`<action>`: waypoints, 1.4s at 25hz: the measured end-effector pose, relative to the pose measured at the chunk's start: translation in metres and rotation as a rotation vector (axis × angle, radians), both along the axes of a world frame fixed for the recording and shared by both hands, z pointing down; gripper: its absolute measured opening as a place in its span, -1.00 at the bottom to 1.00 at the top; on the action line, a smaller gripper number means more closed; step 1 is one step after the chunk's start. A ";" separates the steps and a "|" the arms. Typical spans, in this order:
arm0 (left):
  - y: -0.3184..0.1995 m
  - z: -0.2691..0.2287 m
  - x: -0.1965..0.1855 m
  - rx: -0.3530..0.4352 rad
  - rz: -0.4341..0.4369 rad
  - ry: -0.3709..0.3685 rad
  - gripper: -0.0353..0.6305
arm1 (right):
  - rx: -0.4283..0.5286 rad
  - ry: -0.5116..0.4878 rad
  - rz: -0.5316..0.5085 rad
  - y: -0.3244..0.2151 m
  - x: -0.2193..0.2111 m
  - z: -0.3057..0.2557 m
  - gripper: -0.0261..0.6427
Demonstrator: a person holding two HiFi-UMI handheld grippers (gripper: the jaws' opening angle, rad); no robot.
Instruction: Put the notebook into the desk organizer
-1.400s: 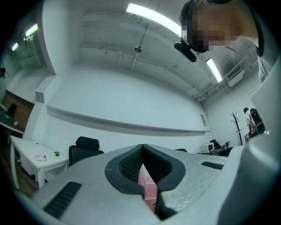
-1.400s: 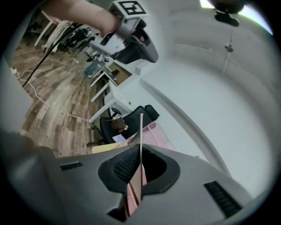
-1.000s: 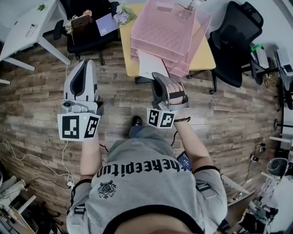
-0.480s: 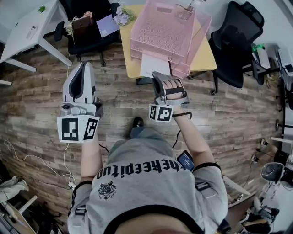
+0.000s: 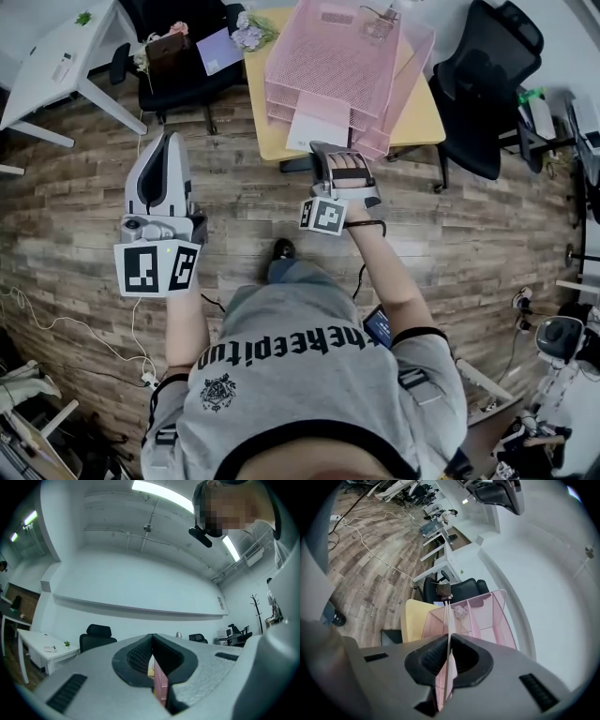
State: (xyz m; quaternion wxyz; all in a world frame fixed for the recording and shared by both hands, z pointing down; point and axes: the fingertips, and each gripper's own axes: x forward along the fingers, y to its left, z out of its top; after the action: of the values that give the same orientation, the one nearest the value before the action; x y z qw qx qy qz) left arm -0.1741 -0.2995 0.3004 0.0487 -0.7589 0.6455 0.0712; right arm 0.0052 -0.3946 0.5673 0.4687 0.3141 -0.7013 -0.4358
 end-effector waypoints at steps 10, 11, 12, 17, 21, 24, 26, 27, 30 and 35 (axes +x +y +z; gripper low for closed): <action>-0.006 0.004 -0.012 -0.018 -0.033 -0.005 -0.88 | -0.128 -0.017 0.060 -0.032 -0.002 0.021 -0.88; -0.008 0.005 -0.013 -0.019 -0.034 -0.006 -0.88 | -0.143 -0.019 0.064 -0.035 -0.002 0.023 -0.87; -0.009 0.005 -0.013 -0.020 -0.035 -0.007 -0.88 | -0.158 -0.022 0.069 -0.037 -0.002 0.025 -0.86; -0.015 0.008 -0.013 -0.032 -0.035 -0.010 -0.88 | -0.234 -0.041 0.098 -0.046 -0.001 0.036 -0.85; -0.021 0.010 -0.013 -0.037 -0.033 -0.014 -0.88 | -0.300 -0.080 0.117 -0.051 -0.003 0.043 -0.83; -0.025 0.012 -0.013 -0.041 -0.035 -0.014 -0.88 | -0.365 -0.101 0.116 -0.051 -0.004 0.049 -0.79; -0.028 0.012 -0.013 -0.044 -0.034 -0.014 -0.88 | -0.412 -0.115 0.116 -0.050 -0.005 0.053 -0.72; -0.030 0.012 -0.012 -0.044 -0.032 -0.015 -0.88 | -0.433 -0.125 0.116 -0.049 -0.005 0.054 -0.70; -0.034 0.012 -0.012 -0.045 -0.028 -0.012 -0.88 | -0.483 -0.148 0.108 -0.046 -0.006 0.055 -0.62; -0.038 0.014 -0.010 -0.045 -0.020 -0.005 -0.88 | -0.515 -0.174 0.069 -0.036 -0.012 0.048 -0.60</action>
State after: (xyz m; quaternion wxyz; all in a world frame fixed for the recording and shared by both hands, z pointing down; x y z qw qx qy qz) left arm -0.1844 -0.3375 0.3144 0.0341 -0.7535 0.6544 0.0543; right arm -0.0066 -0.4303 0.6152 0.4856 0.2446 -0.8156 -0.1980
